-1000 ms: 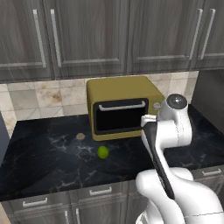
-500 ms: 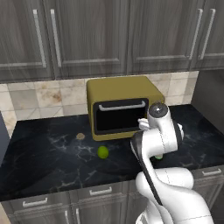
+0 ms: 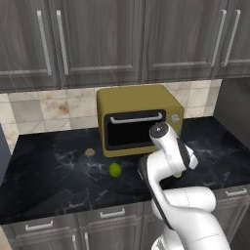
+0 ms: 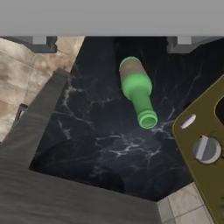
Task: Place the beer on the top shelf of the fridge to keep it out of children's reach, and place the lime and garlic on lower shelves for easy access.
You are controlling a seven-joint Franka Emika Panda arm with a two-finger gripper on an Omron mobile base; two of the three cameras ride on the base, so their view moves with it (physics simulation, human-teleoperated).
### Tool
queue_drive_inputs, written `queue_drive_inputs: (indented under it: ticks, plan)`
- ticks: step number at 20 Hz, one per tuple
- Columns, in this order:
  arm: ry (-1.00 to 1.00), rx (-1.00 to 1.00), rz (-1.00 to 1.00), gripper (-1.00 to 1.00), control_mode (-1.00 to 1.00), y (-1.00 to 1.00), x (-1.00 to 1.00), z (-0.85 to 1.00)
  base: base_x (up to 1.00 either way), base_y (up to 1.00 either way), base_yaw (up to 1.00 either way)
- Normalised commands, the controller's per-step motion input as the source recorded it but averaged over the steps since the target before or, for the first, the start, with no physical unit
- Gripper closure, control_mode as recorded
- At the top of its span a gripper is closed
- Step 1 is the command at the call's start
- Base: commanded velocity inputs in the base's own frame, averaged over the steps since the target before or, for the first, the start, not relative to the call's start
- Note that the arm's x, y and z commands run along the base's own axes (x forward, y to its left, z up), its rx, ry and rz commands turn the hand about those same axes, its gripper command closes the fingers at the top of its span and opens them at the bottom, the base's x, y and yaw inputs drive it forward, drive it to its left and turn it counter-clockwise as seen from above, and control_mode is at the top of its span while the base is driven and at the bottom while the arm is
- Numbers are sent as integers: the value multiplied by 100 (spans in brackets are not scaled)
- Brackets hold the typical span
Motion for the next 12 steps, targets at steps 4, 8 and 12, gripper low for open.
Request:
queue_drive_inputs:
  ticks: [4,8,12]
  plan:
    - [0,0,-22,-100,-100,-2,18,-16,0,0,0]
    - [0,0,-15,-100,-100,-8,21,-14,0,0,0]
    - [0,-2,-9,-100,-100,-10,18,-4,0,0,0]
